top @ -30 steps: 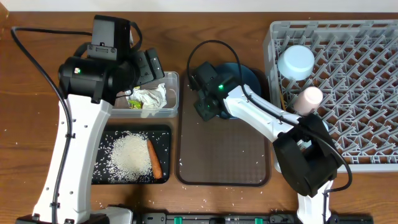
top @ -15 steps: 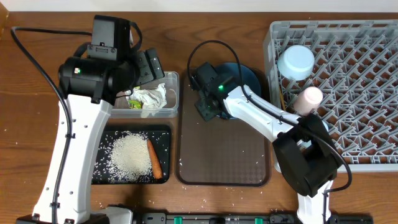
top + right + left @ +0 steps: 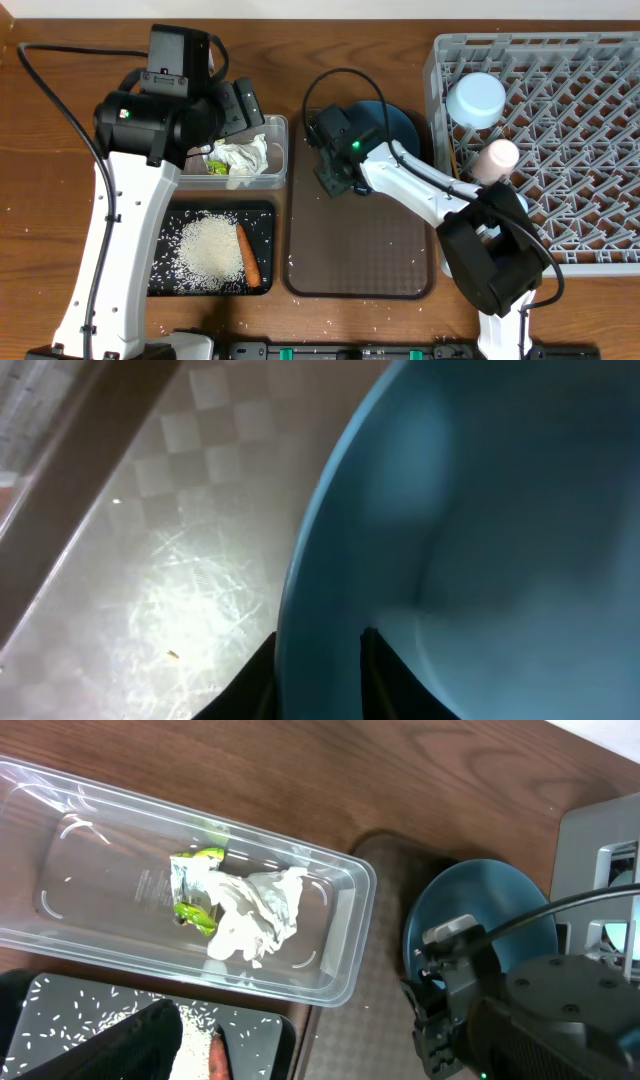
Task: Sort waste into correct bins and load items into the dishwasher rack
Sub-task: 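Lift the blue plate and carry it right into the dish rack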
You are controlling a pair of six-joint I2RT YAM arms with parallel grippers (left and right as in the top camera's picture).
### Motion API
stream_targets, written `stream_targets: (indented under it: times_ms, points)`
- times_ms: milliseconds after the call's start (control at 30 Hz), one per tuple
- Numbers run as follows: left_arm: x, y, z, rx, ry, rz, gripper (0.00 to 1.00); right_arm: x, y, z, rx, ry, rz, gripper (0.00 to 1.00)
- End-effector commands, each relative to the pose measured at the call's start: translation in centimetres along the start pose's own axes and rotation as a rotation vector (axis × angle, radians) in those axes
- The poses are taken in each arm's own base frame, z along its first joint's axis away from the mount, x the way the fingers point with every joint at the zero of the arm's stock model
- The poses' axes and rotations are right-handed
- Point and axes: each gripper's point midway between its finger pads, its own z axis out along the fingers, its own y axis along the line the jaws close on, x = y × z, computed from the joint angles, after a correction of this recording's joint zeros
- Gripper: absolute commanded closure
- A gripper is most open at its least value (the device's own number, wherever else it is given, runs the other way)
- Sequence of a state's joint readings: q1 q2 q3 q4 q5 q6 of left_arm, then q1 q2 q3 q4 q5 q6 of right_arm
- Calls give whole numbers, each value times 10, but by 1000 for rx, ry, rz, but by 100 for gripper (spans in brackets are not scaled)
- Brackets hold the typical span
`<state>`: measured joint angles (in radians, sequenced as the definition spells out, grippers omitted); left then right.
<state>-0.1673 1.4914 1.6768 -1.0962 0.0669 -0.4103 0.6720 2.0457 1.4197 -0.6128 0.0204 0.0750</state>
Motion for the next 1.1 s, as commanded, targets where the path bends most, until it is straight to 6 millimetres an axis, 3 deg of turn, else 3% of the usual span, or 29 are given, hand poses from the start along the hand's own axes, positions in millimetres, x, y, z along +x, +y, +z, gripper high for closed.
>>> stream_targets:
  times_ms: [0,267,467,667,767,967,1067]
  points:
    - [-2,4,0,-20,-8,7,6,8,-5,5,24,14,0,80]
    - [-2,4,0,-20,-8,7,6,-6,-4,-3,19,-29,1,99]
    - [-2,4,0,-20,-9,7,6,-30,6,-36,-34,-104,1,99]
    - [-2,4,0,-20,-9,7,6,-60,21,-110,-185,-247,25,99]
    - [-2,4,0,-20,-8,7,6,-71,19,-152,-250,-338,32,99]
    - [-2,4,0,-20,-8,7,6,-79,-23,-248,-358,-545,119,99]
    - [-2,4,0,-20,-8,7,6,-73,-58,-288,-416,-634,178,99]
